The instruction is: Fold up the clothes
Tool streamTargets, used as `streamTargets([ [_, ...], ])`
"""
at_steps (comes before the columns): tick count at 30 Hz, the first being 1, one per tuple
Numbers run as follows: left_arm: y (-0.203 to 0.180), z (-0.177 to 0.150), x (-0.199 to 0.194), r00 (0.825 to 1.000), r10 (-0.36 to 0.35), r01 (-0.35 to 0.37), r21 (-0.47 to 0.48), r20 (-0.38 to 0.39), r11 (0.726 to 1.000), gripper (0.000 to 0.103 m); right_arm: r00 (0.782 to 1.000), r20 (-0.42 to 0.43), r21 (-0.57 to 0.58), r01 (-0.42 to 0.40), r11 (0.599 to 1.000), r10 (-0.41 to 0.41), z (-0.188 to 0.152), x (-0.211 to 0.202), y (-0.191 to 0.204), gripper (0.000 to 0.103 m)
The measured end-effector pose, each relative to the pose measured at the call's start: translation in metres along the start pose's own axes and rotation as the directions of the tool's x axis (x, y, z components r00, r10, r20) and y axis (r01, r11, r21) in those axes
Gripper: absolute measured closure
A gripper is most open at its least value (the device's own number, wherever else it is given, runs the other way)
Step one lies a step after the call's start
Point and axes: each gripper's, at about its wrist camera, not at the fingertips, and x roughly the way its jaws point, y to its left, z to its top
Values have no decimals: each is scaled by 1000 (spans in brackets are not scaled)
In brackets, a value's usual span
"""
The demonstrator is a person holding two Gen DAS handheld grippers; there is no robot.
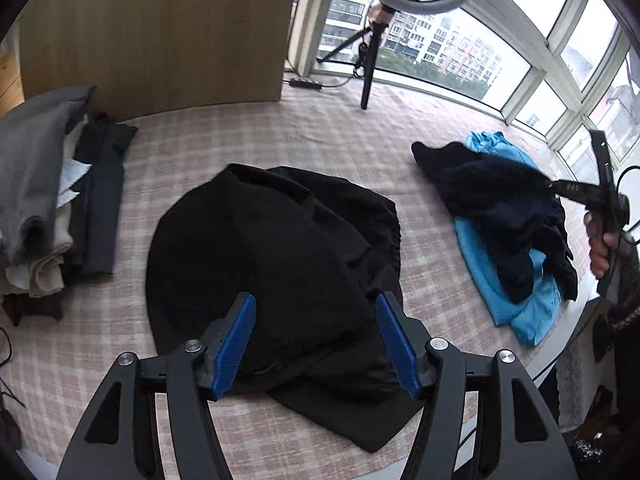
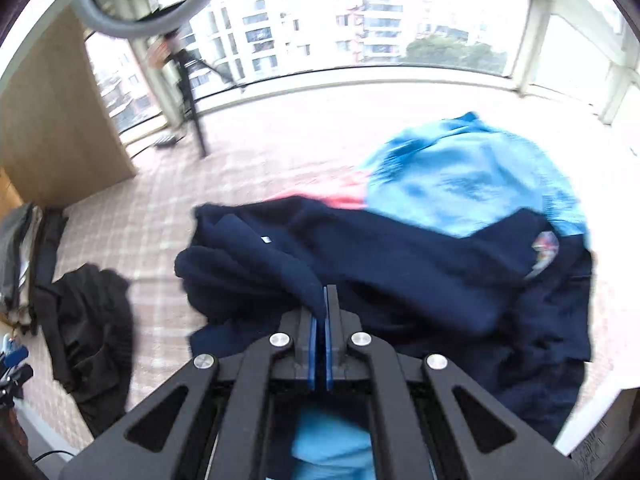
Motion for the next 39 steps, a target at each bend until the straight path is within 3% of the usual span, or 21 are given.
streamTargets([
  [3,-15,10,34,997,55,-53,50,-48,997,42,979,-2,110,204,973,-204,7,-21,-73,101],
  [5,-20,15,53,992,109,-104,78,-69,992,43,973,-28,123,230,965,-228,8,-32,-94,99],
  [7,-10,18,62,990,119,-114,63,-73,991,52,988,13,106,154,982,-156,5,-53,-86,97],
  [9,8,19,57,994,84,-84,1,-73,996,78,996,53,56,70,996,-73,0,-72,-64,85],
  [11,29,18,42,996,73,-75,-48,-50,996,98,995,98,-20,18,1000,-16,-5,-80,-21,55],
  [14,61,8,7,990,143,-141,-92,11,986,99,988,104,-144,-100,985,116,-14,-76,49,51],
  [17,99,-12,-36,973,225,-214,-165,53,963,102,947,-10,-234,-314,920,321,-29,-53,125,48],
  [21,142,-57,-73,948,317,-297,-275,32,915,99,873,-210,-282,-485,828,440,-57,2,213,48],
  [24,174,-91,-100,925,381,-354,-354,6,866,99,831,-316,-265,-541,798,458,-69,39,252,48],
  [26,154,-103,-102,931,363,-337,-314,28,888,97,803,-358,-222,-568,792,475,-72,58,264,48],
  [28,119,-106,-90,955,293,-277,-235,37,932,84,773,-412,-172,-585,792,482,-75,82,272,48],
  [29,99,-105,-81,971,236,-224,-194,39,955,72,762,-437,-151,-586,796,478,-76,93,275,48],
  [30,78,-104,-67,980,196,-191,-149,25,970,60,759,-449,-141,-580,802,471,-78,101,278,48],
  [32,35,-100,-38,991,132,-133,-59,-17,989,46,755,-460,-132,-579,805,468,-80,108,278,48],
  [35,-29,-95,5,995,41,-35,71,-91,997,44,744,-465,-117,-588,800,479,-81,112,271,48],
  [37,-55,-91,28,992,70,-56,131,-104,990,42,746,-454,-120,-592,797,486,-78,109,263,48],
  [39,-63,-87,50,981,146,-127,147,-124,981,42,754,-438,-131,-593,794,491,-74,103,252,48],
])
